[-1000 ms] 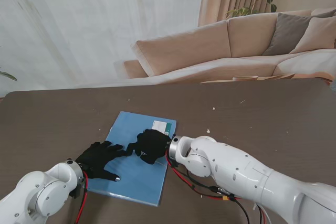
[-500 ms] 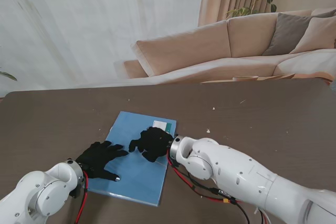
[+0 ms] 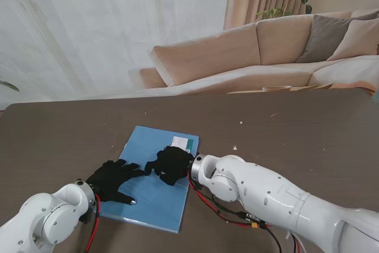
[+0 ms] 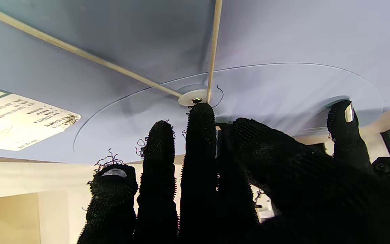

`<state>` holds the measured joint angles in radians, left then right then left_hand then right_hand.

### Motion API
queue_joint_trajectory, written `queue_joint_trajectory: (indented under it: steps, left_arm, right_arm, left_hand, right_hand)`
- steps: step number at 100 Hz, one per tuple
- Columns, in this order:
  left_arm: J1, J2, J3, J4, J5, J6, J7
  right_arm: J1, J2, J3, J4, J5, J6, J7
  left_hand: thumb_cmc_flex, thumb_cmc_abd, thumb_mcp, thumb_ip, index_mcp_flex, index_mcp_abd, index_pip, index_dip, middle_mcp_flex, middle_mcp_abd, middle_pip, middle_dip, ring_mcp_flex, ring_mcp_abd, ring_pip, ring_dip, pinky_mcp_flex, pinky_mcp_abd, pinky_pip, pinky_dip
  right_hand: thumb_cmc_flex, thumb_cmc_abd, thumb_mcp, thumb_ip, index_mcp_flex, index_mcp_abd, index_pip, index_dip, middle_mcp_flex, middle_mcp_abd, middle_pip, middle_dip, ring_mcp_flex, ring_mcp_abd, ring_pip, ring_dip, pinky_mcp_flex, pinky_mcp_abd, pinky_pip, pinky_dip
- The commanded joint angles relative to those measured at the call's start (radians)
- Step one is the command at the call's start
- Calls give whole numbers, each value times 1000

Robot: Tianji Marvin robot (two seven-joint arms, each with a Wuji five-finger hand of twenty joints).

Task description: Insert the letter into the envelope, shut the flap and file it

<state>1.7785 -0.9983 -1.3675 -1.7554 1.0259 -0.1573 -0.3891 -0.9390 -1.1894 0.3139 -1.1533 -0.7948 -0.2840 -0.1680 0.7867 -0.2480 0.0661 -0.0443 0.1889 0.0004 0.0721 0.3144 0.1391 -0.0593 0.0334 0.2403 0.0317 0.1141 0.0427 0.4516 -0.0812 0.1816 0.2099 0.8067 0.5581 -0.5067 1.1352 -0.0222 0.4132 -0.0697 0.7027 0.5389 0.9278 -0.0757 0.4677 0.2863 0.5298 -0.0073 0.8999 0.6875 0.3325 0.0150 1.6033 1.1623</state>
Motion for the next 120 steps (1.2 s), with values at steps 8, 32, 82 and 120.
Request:
queue_joint_trajectory:
  steps: [8,32,82,120]
  left_arm:
    - [7,-6,8,4,5,5,-22]
    - [6,-6,9,4,5,8,-21]
    - [3,-7,10,6,5,24,-18]
    - [39,-16,-44,-56,-94,1,3]
  right_arm:
    - [4,-8,-15,10,2,-14,19]
    - [10,-9,-22,10,5,-15,29]
    - [-54,33,57,-95,-3,22,80]
    - [-315,86,361,-344,-29,76,99]
  left_hand:
    - [41,17,-9,12,-55,-11,-30,1,-20,-26,-36,-21,-4,2,20,8,-13,-18,-6,-5]
    - [42,17,-10,13,-54,-10,-36,2,-20,-27,-36,-24,-5,9,20,8,-14,-16,-6,-6]
    - [50,24,-10,15,-53,-6,-41,4,-20,-25,-35,-25,-6,13,20,10,-15,-17,-7,-7]
    - [53,95,-55,20,-51,-12,-32,9,-19,-8,-26,3,-1,-15,0,-43,-13,-22,-46,-65]
  right_hand:
    - [21,-12,16,0,6,-15,1,-13,28,-20,-7,-2,1,0,-7,-15,-2,5,29,3]
    - [32,-29,20,-11,27,-9,8,-12,58,-17,-5,1,9,-1,-6,-16,3,5,30,1]
    - [-42,-48,-16,-43,47,-16,3,-8,59,-27,168,78,-3,21,-3,-7,-31,29,18,7]
    - [-140,154,-292,52,-88,-88,-140,-19,-309,28,101,34,-62,83,-288,-164,-213,207,-406,-247]
